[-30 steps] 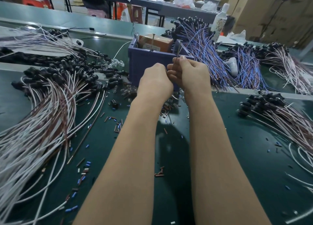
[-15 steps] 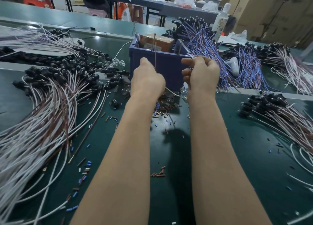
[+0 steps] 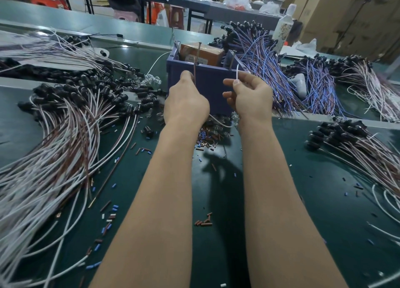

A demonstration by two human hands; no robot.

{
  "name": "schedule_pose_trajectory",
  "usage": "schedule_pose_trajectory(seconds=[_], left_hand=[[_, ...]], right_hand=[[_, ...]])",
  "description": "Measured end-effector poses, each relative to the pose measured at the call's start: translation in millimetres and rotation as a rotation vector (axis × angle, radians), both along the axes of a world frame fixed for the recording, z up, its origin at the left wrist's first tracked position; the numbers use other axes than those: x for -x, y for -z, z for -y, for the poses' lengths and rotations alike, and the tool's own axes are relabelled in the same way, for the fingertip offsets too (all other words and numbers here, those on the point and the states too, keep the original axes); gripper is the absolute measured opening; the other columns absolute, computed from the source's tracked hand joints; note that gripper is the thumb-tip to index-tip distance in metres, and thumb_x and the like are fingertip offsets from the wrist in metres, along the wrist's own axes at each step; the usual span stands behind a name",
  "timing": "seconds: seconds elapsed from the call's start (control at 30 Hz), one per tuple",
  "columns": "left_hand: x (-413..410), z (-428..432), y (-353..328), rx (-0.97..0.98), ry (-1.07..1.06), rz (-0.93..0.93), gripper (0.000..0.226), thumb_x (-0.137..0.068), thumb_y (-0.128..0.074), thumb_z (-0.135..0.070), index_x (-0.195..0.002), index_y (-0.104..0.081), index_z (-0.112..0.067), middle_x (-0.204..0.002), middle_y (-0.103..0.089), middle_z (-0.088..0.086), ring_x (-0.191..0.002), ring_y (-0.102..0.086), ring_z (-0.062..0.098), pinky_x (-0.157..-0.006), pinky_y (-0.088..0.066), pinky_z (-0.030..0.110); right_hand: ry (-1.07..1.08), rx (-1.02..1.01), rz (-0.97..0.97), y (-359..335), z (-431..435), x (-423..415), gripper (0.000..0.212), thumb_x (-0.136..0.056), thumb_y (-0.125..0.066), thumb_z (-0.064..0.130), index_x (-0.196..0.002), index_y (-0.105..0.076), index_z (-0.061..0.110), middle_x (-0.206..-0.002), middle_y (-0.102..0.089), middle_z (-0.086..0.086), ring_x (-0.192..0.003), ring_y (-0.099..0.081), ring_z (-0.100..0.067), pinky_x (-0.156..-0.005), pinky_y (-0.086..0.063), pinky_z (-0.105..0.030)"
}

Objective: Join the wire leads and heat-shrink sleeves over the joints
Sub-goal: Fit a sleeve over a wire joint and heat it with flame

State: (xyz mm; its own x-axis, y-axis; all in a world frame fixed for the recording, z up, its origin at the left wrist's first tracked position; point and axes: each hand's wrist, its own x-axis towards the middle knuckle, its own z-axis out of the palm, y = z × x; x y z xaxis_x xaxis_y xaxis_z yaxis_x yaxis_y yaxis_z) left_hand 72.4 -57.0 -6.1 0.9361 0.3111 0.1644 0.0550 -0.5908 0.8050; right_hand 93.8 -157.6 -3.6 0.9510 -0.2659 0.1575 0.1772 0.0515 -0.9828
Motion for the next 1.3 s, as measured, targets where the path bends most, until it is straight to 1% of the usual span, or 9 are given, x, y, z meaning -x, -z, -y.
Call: schedule_pose_trajectory(seconds=[0.1, 0.17, 0.37, 0.47, 0.73, 0.9, 1.07, 1.2, 1.3], left_hand=[[1, 0, 0, -0.021, 0.003, 0.002, 0.044, -0.089, -0.044, -0.004, -0.131, -0.045, -0.018, -0.116, -0.063, 0.012, -0.104, -0.062, 0.03, -0.09, -0.048, 0.038], [2, 0, 0, -0.02, 0.008, 0.006, 0.046, -0.088, -0.044, -0.005, -0.132, -0.046, -0.019, -0.116, -0.064, 0.012, -0.106, -0.061, 0.03, -0.092, -0.047, 0.039], [3, 3, -1, -0.009, 0.006, 0.01, 0.045, -0.088, -0.043, -0.006, -0.128, -0.051, -0.023, -0.117, -0.063, 0.012, -0.108, -0.059, 0.033, -0.094, -0.047, 0.042], [3, 3, 0, 0.007, 0.02, 0.008, 0.044, -0.088, -0.042, -0.005, -0.126, -0.053, -0.023, -0.112, -0.065, 0.013, -0.105, -0.06, 0.032, -0.094, -0.047, 0.042], [2, 3, 0, 0.026, 0.045, 0.028, 0.046, -0.088, -0.041, -0.004, -0.128, -0.052, -0.023, -0.11, -0.066, 0.011, -0.103, -0.062, 0.03, -0.093, -0.048, 0.041], [0, 3, 1, 0.013, 0.054, 0.027, 0.048, -0.088, -0.041, -0.005, -0.132, -0.049, -0.022, -0.114, -0.065, 0.012, -0.105, -0.061, 0.031, -0.095, -0.048, 0.042], [1, 5, 0, -0.003, 0.036, 0.036, 0.043, -0.09, -0.041, -0.005, -0.131, -0.046, -0.017, -0.118, -0.061, 0.013, -0.106, -0.059, 0.033, -0.092, -0.047, 0.041], [1, 10, 0, -0.031, -0.033, 0.042, 0.034, -0.091, -0.046, -0.007, -0.125, -0.038, -0.009, -0.116, -0.058, 0.015, -0.105, -0.056, 0.037, -0.077, -0.038, 0.037], [1, 14, 1, -0.022, -0.057, 0.048, 0.031, -0.091, -0.046, -0.005, -0.121, -0.039, -0.008, -0.112, -0.059, 0.015, -0.104, -0.057, 0.037, -0.075, -0.036, 0.036]], right_hand=[[-0.022, 0.087, -0.016, 5, -2, -4, 0.034, -0.097, -0.039, -0.005, -0.128, -0.048, 0.002, -0.089, -0.061, -0.001, -0.044, -0.052, 0.0, -0.049, -0.044, -0.013], [-0.039, 0.121, -0.019, 7, -4, -6, 0.038, -0.096, -0.038, -0.006, -0.131, -0.047, 0.002, -0.092, -0.061, -0.002, -0.045, -0.052, -0.001, -0.052, -0.045, -0.015], [-0.024, 0.15, -0.018, 8, -3, -8, 0.044, -0.09, -0.038, -0.009, -0.13, -0.051, 0.005, -0.096, -0.065, -0.003, -0.05, -0.052, -0.005, -0.054, -0.043, -0.017], [-0.017, 0.162, -0.013, 7, -2, -7, 0.044, -0.089, -0.038, -0.009, -0.128, -0.052, 0.006, -0.096, -0.065, -0.002, -0.052, -0.052, -0.006, -0.056, -0.043, -0.018], [0.051, 0.138, 0.001, 6, -1, -5, 0.04, -0.089, -0.037, -0.01, -0.119, -0.055, 0.008, -0.09, -0.064, 0.002, -0.049, -0.053, -0.003, -0.061, -0.046, -0.022], [0.095, 0.111, -0.013, 7, -1, -6, 0.039, -0.089, -0.037, -0.01, -0.12, -0.055, 0.005, -0.09, -0.064, 0.0, -0.05, -0.053, -0.007, -0.068, -0.049, -0.027], [0.059, 0.123, -0.011, 6, 0, -7, 0.039, -0.089, -0.038, -0.01, -0.121, -0.056, 0.005, -0.087, -0.064, 0.002, -0.046, -0.052, -0.002, -0.057, -0.048, -0.019], [0.017, 0.115, -0.013, 6, -2, -6, 0.039, -0.091, -0.039, -0.009, -0.125, -0.053, 0.003, -0.092, -0.063, -0.004, -0.049, -0.052, -0.005, -0.054, -0.047, -0.017], [0.006, 0.095, -0.015, 5, -2, -5, 0.037, -0.093, -0.041, -0.008, -0.126, -0.053, 0.003, -0.086, -0.061, -0.004, -0.05, -0.052, -0.004, -0.051, -0.046, -0.013]])
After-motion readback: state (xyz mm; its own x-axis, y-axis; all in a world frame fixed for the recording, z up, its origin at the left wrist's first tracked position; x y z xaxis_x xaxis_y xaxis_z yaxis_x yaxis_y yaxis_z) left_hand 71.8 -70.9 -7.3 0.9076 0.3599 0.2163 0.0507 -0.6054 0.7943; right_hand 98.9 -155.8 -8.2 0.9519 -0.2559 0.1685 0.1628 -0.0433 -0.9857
